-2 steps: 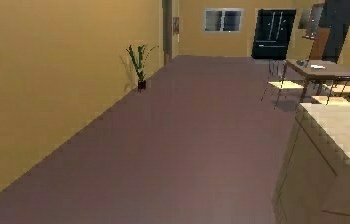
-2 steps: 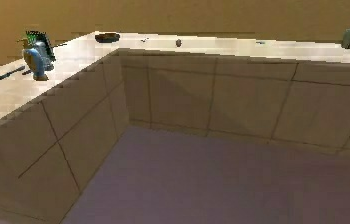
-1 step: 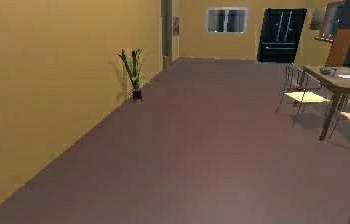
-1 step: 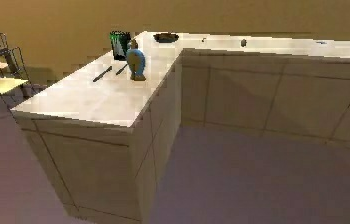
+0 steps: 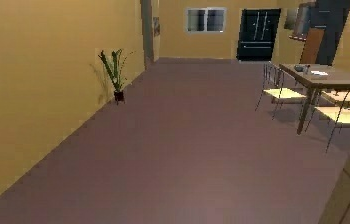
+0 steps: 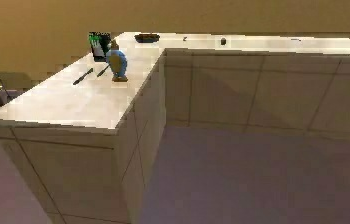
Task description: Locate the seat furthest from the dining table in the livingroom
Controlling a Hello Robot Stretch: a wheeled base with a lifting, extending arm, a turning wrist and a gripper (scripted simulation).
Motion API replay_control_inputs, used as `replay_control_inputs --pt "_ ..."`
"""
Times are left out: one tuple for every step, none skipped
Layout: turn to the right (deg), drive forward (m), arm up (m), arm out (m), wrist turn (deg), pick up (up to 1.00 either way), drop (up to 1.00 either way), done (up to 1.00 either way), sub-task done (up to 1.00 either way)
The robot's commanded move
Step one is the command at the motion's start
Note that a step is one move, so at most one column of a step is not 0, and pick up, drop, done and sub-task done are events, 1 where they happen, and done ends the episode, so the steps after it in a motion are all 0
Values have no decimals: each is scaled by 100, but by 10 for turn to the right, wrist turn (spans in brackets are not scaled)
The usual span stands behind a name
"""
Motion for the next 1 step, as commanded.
replay_control_inputs --pt "0 100 0 0 0 0 0 0 0"
